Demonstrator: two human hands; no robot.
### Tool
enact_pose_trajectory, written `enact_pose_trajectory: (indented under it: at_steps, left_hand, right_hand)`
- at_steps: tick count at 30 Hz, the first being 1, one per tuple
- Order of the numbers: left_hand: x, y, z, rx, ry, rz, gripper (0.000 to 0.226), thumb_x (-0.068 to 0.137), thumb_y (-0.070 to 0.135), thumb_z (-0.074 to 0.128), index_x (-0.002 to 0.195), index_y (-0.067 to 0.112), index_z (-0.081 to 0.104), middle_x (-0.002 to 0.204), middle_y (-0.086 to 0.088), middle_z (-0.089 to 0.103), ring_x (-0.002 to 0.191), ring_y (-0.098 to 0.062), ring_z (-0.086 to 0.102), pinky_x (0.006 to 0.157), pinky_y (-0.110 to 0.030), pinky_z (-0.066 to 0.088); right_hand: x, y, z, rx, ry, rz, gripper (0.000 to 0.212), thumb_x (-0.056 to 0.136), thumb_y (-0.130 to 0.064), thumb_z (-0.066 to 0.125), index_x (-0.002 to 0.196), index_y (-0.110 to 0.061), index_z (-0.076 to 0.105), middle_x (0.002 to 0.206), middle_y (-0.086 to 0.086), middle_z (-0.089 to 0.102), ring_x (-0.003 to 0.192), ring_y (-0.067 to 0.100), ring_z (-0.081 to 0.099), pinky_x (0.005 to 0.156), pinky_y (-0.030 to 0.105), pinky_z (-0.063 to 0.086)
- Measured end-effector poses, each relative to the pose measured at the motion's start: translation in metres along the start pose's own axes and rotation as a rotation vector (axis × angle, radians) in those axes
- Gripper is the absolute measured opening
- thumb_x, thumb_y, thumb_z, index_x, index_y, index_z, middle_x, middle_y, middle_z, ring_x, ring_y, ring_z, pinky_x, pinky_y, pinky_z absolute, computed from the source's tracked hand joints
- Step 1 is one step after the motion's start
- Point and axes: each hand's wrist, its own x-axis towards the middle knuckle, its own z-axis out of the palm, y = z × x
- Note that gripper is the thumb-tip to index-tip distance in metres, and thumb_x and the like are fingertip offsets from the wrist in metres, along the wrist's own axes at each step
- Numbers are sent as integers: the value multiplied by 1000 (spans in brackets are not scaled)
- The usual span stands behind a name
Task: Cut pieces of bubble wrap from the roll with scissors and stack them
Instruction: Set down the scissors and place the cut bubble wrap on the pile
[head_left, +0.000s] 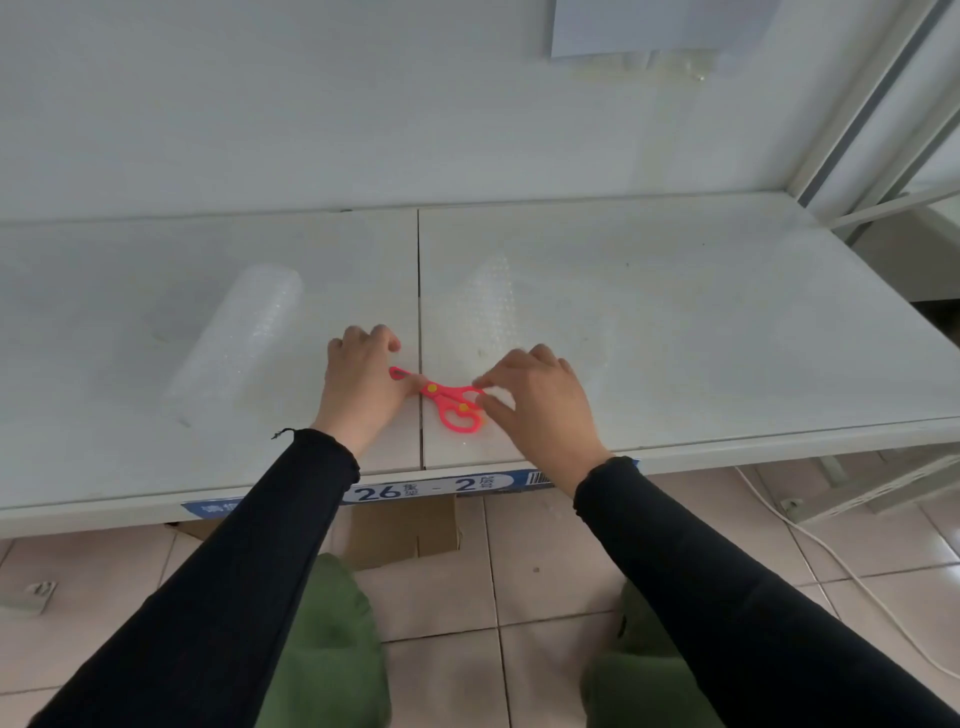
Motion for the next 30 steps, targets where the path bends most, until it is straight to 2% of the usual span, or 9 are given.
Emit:
enact_pose_trajectory:
  at_steps: [3,6,11,13,16,19,21,27,30]
  left_hand:
    - [2,29,0,-17,149,233,33,88,24,72,116,13,61,119,-8,54,115,-32,45,93,-36,40]
    - [4,71,6,-38,285,460,22,87,17,69,108,15,67,114,-2,61,112,-28,51,91,-40,43]
    - [12,130,36,77,312,649,18,87,15,67,104,18,74,113,3,69,116,-23,58,95,-34,33]
    - [18,137,48,114,268,600,17,91,17,65,105,19,75,110,3,71,112,-23,60,95,-34,34]
    - [27,128,56,252,164,358,23,98,30,54,108,21,74,107,0,70,103,-25,60,89,-38,37]
    - [35,115,60,337,112,233,30,97,40,54,106,17,70,105,-6,65,102,-30,57,80,-38,37]
    - [36,111,65,282,90,206,32,96,41,57,103,12,69,106,-9,60,103,-31,53,74,-36,37]
    - [35,100,73,-50,93,179,21,96,26,61,106,13,75,105,-7,62,106,-27,51,77,-36,46]
    - [30,100,71,-89,126,187,15,95,25,64,100,18,77,102,-3,66,105,-27,56,78,-39,48]
  right_hand:
    - [12,22,-21,191,169,135,12,93,-29,65,97,-21,72,93,-6,67,88,15,53,73,33,44]
    - [20,58,-36,294,259,336,5,93,-24,63,97,-22,66,93,-6,63,86,15,56,69,27,44]
    - [29,99,-29,230,240,519,23,94,-20,59,115,-15,67,109,4,63,99,23,59,83,36,49]
    - [33,99,-21,155,167,510,33,96,-22,57,128,-13,63,121,8,61,113,28,55,91,38,46]
    - [36,97,-11,7,31,499,46,99,-30,52,141,-11,50,136,10,54,125,32,45,97,41,42]
    - [39,96,-5,-130,-24,518,44,99,-36,48,134,-10,52,129,12,54,119,33,45,91,40,42]
    - [40,96,-2,-164,-17,533,39,99,-35,48,126,-9,56,124,12,54,115,32,46,87,39,42]
    - [39,93,-1,4,44,587,23,94,-24,55,114,-15,63,121,9,54,112,29,45,86,32,37]
    - [38,88,-8,268,109,621,9,93,-22,60,100,-21,65,116,5,55,105,24,52,77,29,39]
